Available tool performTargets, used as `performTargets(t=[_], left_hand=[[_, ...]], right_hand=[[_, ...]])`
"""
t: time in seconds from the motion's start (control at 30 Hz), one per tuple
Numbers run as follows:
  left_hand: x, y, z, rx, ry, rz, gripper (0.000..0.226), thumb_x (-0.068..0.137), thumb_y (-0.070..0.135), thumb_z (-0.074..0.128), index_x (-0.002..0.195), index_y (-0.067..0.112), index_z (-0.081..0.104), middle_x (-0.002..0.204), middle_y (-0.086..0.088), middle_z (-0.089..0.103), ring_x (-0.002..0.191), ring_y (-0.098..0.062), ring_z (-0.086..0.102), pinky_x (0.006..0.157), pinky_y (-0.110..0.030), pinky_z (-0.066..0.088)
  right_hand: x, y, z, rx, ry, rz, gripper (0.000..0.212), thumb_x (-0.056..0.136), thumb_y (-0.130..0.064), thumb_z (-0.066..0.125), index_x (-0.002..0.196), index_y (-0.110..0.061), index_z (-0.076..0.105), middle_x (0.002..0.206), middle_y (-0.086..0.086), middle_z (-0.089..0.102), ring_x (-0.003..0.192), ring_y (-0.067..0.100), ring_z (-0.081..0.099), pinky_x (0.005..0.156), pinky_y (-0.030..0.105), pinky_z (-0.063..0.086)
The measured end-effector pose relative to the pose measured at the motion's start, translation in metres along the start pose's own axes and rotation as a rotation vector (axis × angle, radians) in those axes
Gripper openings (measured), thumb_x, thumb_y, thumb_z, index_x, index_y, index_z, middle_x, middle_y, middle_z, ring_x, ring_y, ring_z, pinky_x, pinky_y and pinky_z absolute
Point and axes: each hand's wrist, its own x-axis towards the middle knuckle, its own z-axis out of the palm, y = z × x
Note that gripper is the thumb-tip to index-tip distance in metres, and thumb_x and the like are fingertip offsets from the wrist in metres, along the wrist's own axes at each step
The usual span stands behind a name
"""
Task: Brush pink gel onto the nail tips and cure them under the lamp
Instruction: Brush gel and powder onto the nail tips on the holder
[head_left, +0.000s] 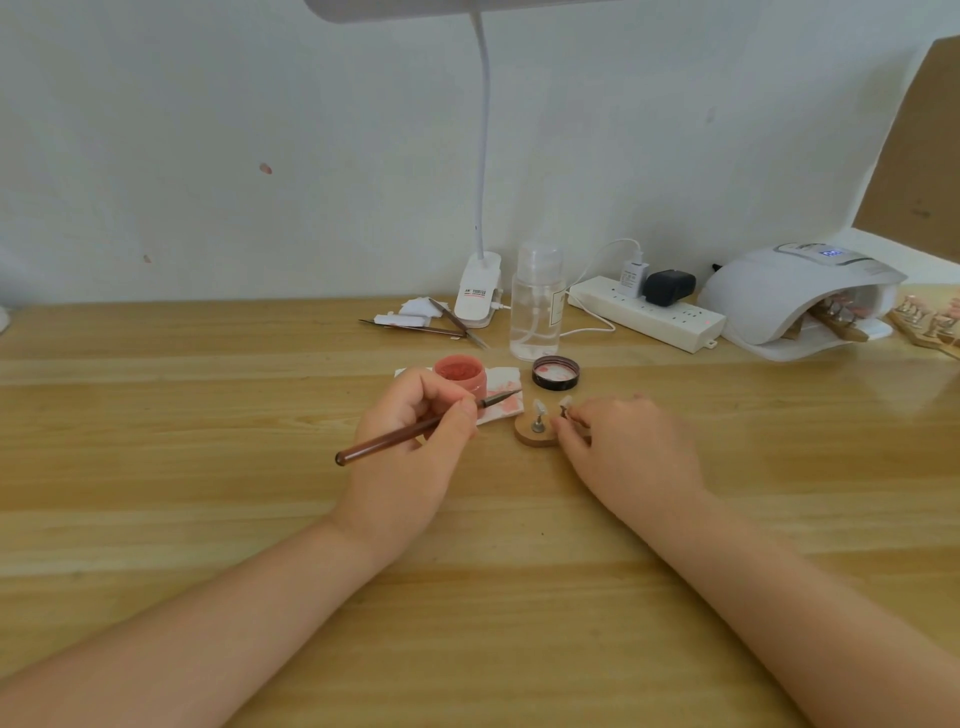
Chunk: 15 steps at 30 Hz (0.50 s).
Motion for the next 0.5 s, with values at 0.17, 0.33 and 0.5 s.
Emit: performTargets(t=[0.17, 0.33, 0.5], left_hand=[[-0.0001, -0.0004, -0.0002, 0.012, -0.006, 0.004, 0.018, 0.08, 0.022, 0.057, 0.069, 0.036, 0.06, 0.068, 0.0, 0.062, 0.067, -0.009, 0.056, 0.064, -0.014, 0.045], [0.0, -0.0009, 0.0005, 0.008, -0.003, 0.002, 0.019, 0.081, 0.021, 0.058, 0.069, 0.037, 0.06, 0.068, 0.003, 0.062, 0.067, -0.008, 0.056, 0.064, -0.015, 0.046], [-0.0007, -0.0014, 0.0, 0.008, 0.004, -0.003, 0.016, 0.08, 0.023, 0.058, 0.07, 0.035, 0.06, 0.07, -0.003, 0.062, 0.069, -0.02, 0.057, 0.064, -0.018, 0.046]], right_hand=[[-0.0008, -0.0007, 0.0021, 0.028, 0.007, 0.006, 0.036, 0.099, -0.041, 0.037, 0.087, -0.024, 0.066, 0.082, -0.003, 0.065, 0.086, 0.018, 0.058, 0.093, 0.031, 0.042], [-0.0008, -0.0002, 0.0015, 0.046, 0.015, 0.004, 0.033, 0.099, -0.04, 0.039, 0.073, -0.028, 0.055, 0.072, -0.005, 0.06, 0.078, 0.016, 0.053, 0.085, 0.031, 0.044], [-0.0011, -0.0003, -0.0003, 0.065, 0.017, 0.002, 0.031, 0.098, -0.038, 0.041, 0.083, -0.027, 0.065, 0.061, -0.008, 0.047, 0.064, 0.013, 0.039, 0.075, 0.029, 0.043]])
